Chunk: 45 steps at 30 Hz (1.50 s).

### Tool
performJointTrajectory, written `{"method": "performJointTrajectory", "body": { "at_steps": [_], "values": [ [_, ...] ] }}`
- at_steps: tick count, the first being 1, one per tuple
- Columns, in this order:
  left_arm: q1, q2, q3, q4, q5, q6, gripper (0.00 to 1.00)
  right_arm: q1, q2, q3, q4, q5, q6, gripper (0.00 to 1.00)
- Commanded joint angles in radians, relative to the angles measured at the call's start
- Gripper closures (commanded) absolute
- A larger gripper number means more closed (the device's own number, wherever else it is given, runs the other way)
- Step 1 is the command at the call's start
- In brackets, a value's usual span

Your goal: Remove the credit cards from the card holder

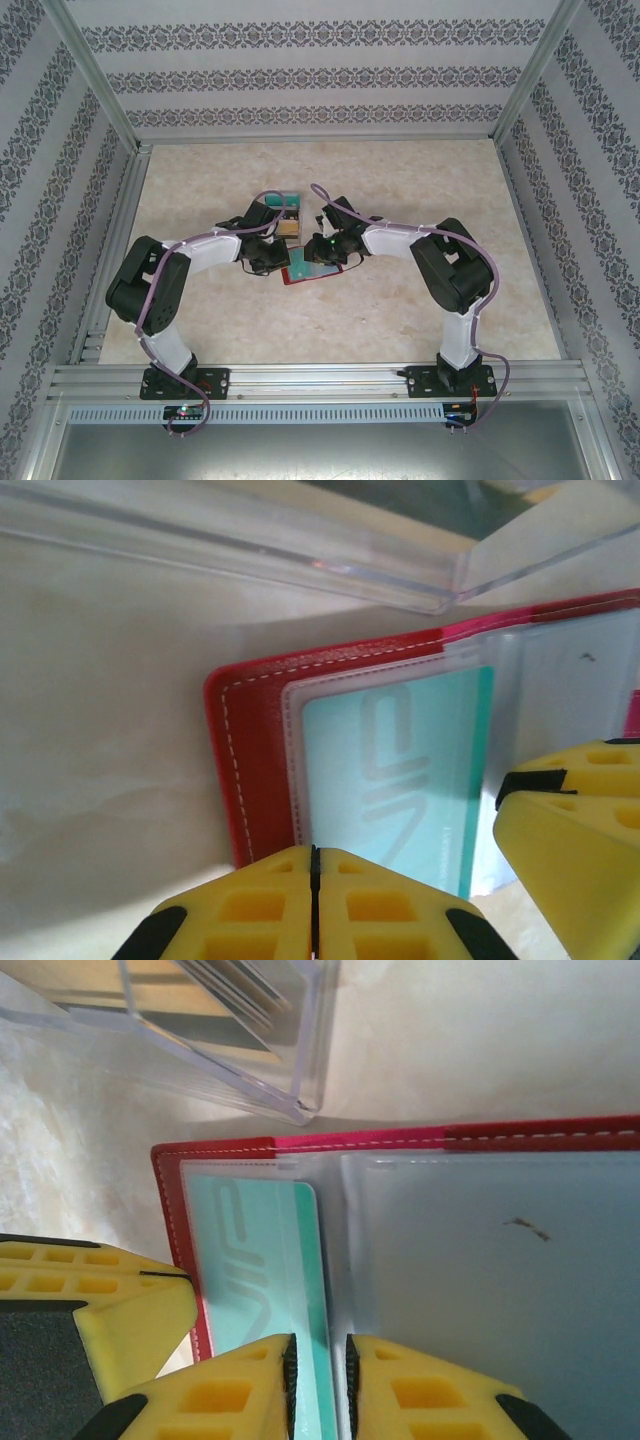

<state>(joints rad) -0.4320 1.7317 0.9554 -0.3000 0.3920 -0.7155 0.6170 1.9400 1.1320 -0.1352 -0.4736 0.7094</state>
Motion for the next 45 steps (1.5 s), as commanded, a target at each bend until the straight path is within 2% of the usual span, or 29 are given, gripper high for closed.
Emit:
{"method": "performJointTrajectory", "body": {
  "at_steps": [1,15,18,20,30,40,42,45],
  "values": [
    [-0.009,0.023,-0.002,0.002,0.009,-0.012,0.91,-0.006,0.03,-0.018,0.018,-0.022,0.007,0.76],
    [-0.017,0.051,0.01,0.002,0.015,-0.013,0.92,-0.003,0.045,-0.013,0.044,-0.068,0.01,0.81],
    [-0.019,0.056,0.017,-0.005,0.016,-0.011,0.92,-0.002,0.044,-0.013,0.048,-0.077,0.011,0.89],
    [-0.018,0.057,0.02,-0.01,0.014,-0.008,0.92,-0.006,0.043,-0.016,0.047,-0.077,0.01,1.0],
    [-0.016,0.053,0.025,-0.056,-0.026,0.016,0.95,-0.071,-0.018,-0.065,0.038,-0.057,-0.011,1.0],
    [-0.016,0.048,0.028,-0.064,-0.024,0.023,0.96,-0.083,-0.025,-0.068,0.043,-0.08,-0.025,1.0],
    [-0.016,0.037,0.039,-0.073,-0.025,0.022,0.93,-0.08,-0.02,-0.062,0.045,-0.092,-0.028,0.87],
    [-0.017,0.008,0.061,-0.089,-0.029,0.024,0.88,-0.076,-0.009,-0.057,0.048,-0.103,-0.028,0.77]
  ]
}}
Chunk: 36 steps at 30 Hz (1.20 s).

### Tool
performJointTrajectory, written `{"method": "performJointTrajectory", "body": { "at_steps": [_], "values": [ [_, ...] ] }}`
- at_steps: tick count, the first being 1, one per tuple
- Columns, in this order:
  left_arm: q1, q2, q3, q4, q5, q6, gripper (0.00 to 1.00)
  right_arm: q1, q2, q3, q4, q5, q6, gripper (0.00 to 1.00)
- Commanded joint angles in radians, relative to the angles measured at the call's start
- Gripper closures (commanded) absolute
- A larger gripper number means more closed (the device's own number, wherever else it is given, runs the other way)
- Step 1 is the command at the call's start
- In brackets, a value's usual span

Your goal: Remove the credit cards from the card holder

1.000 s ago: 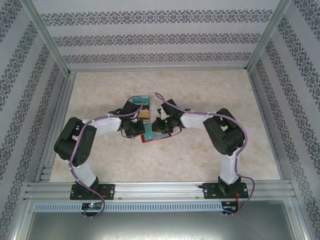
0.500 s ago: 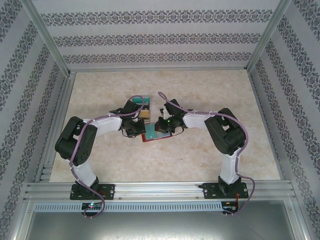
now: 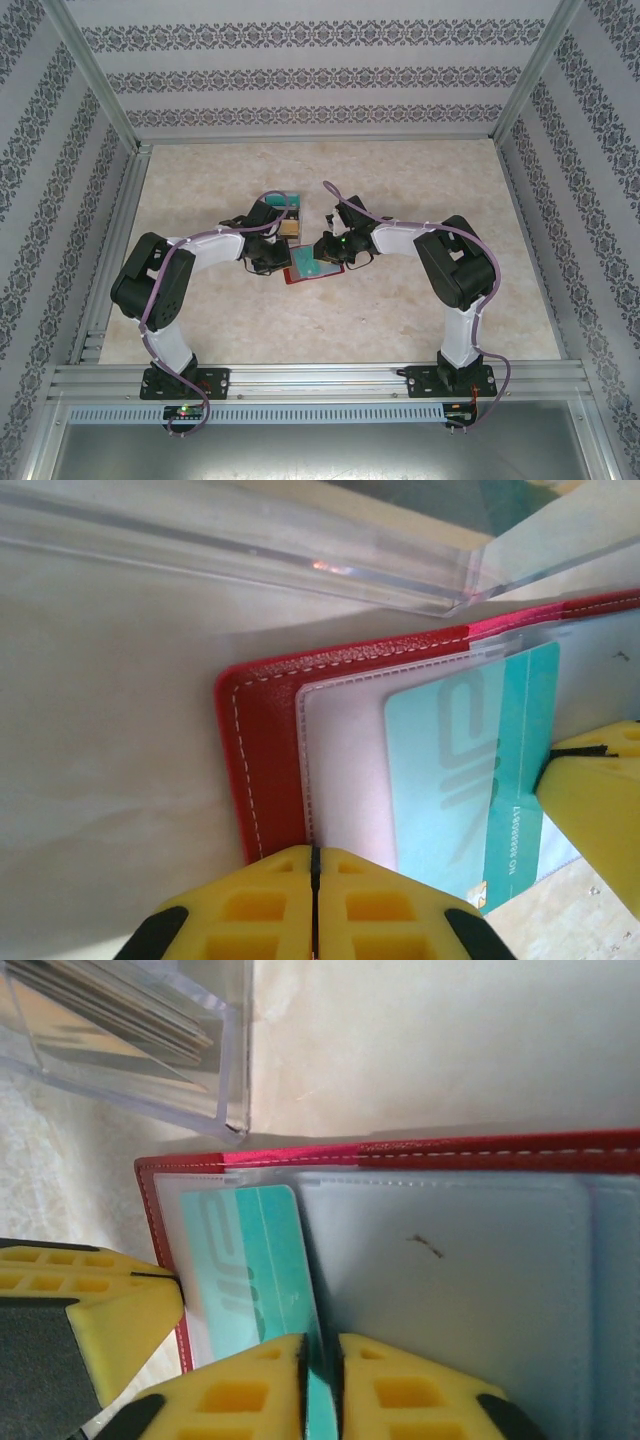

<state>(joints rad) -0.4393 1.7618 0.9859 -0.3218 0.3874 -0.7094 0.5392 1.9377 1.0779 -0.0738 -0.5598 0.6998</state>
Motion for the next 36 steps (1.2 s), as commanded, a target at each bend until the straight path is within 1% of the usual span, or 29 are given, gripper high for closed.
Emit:
{"method": "performJointTrajectory", "body": {
  "at_steps": [1,3,6,10,15,26,29,31,32,36],
  "values": [
    [-0.01,-0.029,0.039,-0.072,-0.024,0.02,0.88,0.003,-0.003,-0.002,-0.014,-0.02,-0.02,0.76],
    [-0.012,-0.04,0.054,-0.083,-0.021,0.021,0.87,0.008,0.003,0.004,-0.012,-0.024,-0.02,0.75],
    [-0.02,-0.045,0.068,-0.072,-0.006,0.014,0.9,0.015,0.009,0.008,-0.012,-0.02,-0.019,0.74],
    [-0.039,-0.034,0.082,-0.055,0.006,0.005,0.91,0.018,0.017,0.008,-0.012,-0.018,-0.019,0.73],
    [-0.048,0.018,0.076,-0.021,0.024,-0.002,0.92,0.028,0.024,0.008,-0.009,-0.017,-0.015,0.72],
    [-0.047,0.089,0.038,-0.022,0.02,-0.008,0.96,0.039,0.044,0.021,0.02,-0.051,0.003,0.73],
    [-0.047,0.086,0.039,-0.027,0.014,-0.006,0.96,0.037,0.045,0.016,0.028,-0.045,0.011,0.8],
    [-0.047,0.082,0.043,-0.034,0.009,-0.003,0.96,0.032,0.038,0.007,0.029,-0.036,0.012,0.9],
    [-0.048,0.081,0.044,-0.038,0.006,-0.001,0.96,0.026,0.034,0.001,0.029,-0.034,0.011,0.93],
    [-0.048,0.076,0.046,-0.049,-0.004,0.007,0.96,-0.004,0.006,-0.032,0.029,-0.032,-0.001,0.99]
  ]
}}
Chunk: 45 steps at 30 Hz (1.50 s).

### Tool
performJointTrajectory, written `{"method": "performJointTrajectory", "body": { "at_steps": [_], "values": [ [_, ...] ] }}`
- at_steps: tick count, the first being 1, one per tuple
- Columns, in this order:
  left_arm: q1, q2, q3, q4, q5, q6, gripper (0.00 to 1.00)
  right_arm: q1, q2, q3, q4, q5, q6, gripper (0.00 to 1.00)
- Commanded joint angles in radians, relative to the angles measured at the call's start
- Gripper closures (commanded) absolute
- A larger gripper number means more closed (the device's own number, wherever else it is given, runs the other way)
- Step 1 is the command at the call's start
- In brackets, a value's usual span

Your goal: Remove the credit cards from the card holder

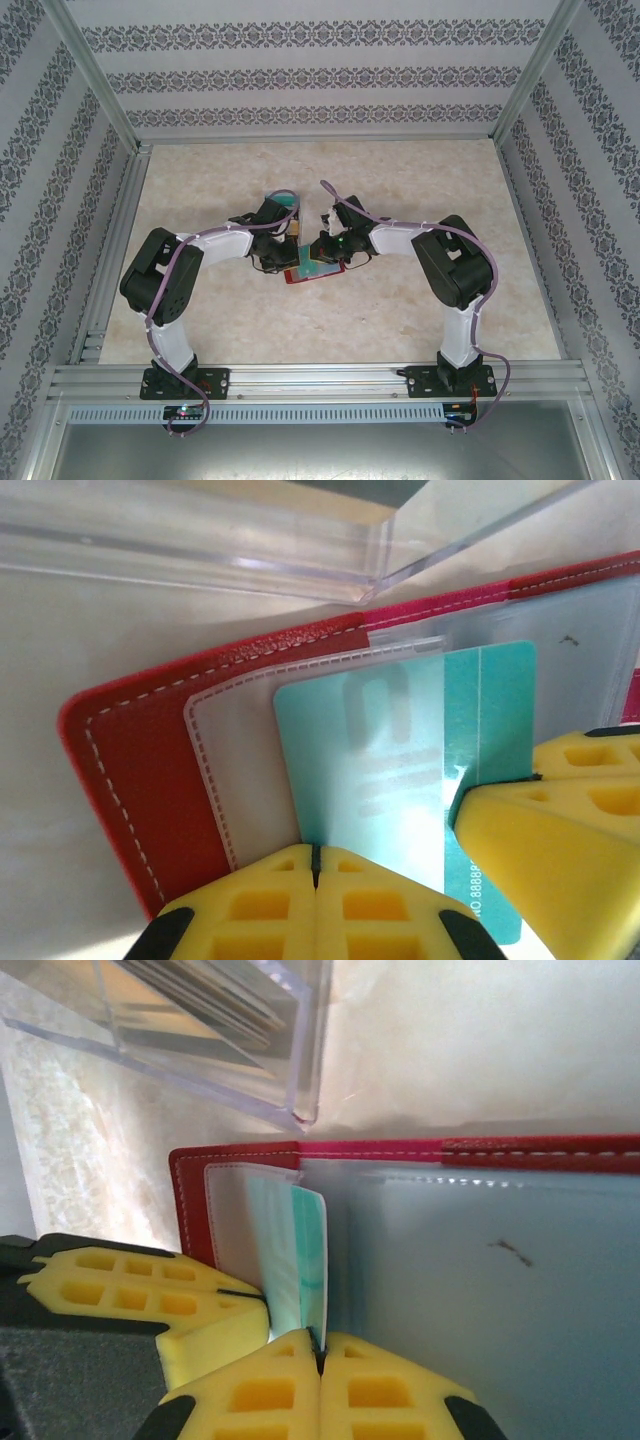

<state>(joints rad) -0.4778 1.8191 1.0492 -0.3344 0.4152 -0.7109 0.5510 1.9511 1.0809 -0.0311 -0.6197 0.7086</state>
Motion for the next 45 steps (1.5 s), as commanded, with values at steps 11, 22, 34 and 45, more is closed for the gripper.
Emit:
{"method": "performJointTrajectory", "body": {
  "at_steps": [11,22,34,45],
  "values": [
    [-0.007,-0.017,-0.015,-0.044,-0.032,0.012,0.96,-0.115,-0.154,-0.138,-0.023,0.003,-0.059,1.0],
    [0.029,-0.224,0.064,-0.092,-0.042,0.004,0.63,-0.158,-0.356,-0.114,-0.147,0.026,-0.135,0.99],
    [0.187,-0.551,0.074,-0.203,-0.15,0.005,0.01,-0.051,-0.255,0.304,-0.446,0.202,-0.492,1.0],
    [0.272,-0.848,-0.006,-0.373,-0.266,0.006,0.01,0.118,0.083,0.864,-0.671,0.535,-0.968,1.0]
  ]
}}
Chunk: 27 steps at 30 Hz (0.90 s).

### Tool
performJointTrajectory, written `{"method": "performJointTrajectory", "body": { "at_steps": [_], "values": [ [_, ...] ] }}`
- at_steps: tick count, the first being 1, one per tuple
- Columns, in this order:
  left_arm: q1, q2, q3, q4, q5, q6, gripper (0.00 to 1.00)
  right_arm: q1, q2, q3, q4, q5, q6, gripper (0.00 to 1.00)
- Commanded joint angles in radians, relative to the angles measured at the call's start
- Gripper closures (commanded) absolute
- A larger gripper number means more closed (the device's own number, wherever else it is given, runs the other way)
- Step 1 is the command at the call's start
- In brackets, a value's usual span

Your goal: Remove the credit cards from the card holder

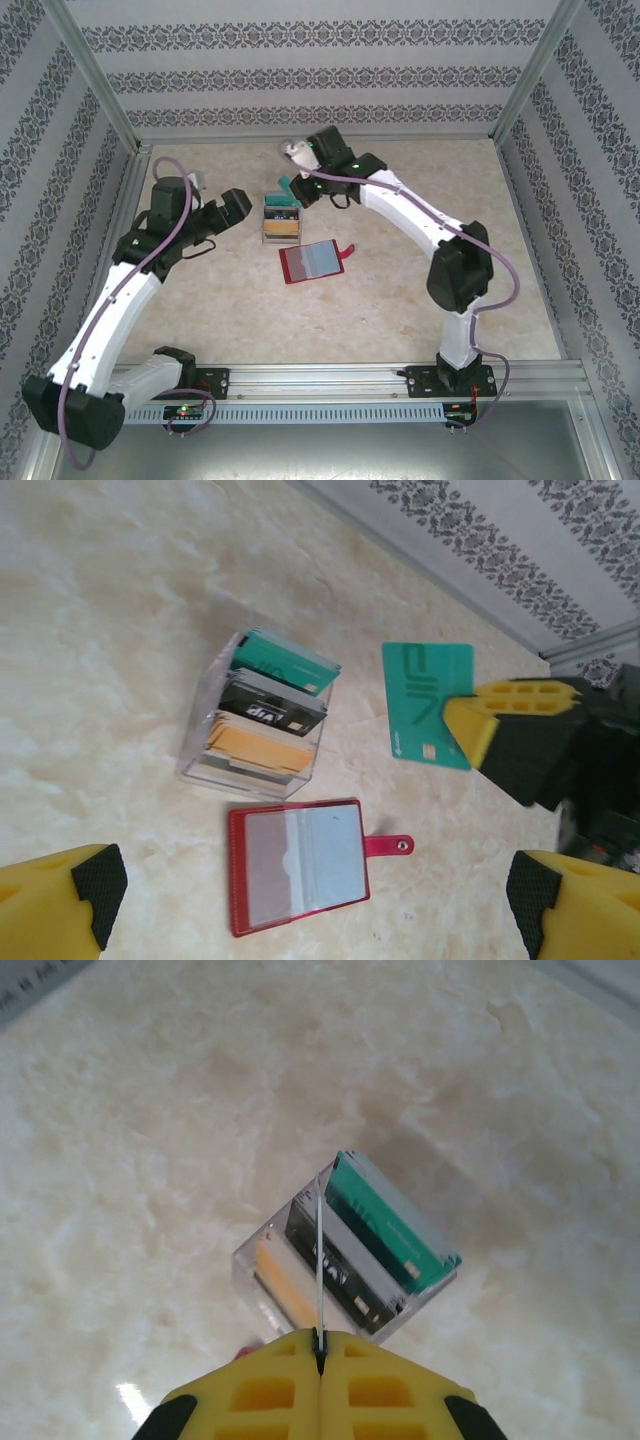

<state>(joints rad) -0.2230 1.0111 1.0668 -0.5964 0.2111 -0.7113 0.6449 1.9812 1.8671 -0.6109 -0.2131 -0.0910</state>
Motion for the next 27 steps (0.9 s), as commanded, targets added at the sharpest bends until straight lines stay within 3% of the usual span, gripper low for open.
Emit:
{"method": "performJointTrajectory", "body": {
  "at_steps": [1,6,12,19,27],
  "values": [
    [0.02,-0.062,-0.024,-0.133,-0.082,0.006,0.01,0.031,0.08,0.112,-0.096,0.148,-0.191,1.0],
    [0.033,-0.166,-0.028,-0.218,-0.158,0.004,0.01,0.064,0.165,0.221,-0.108,0.227,-0.299,1.0],
    [0.038,-0.268,-0.032,-0.298,-0.22,-0.009,0.01,0.103,0.196,0.221,-0.062,0.266,-0.509,1.0],
    [0.038,-0.327,-0.047,-0.356,-0.23,-0.033,0.0,0.143,0.271,0.27,-0.051,0.352,-0.662,1.0],
    [0.037,-0.307,-0.047,-0.383,-0.211,-0.036,0.0,0.151,0.322,0.283,-0.027,0.414,-0.729,1.0]
  ]
}}
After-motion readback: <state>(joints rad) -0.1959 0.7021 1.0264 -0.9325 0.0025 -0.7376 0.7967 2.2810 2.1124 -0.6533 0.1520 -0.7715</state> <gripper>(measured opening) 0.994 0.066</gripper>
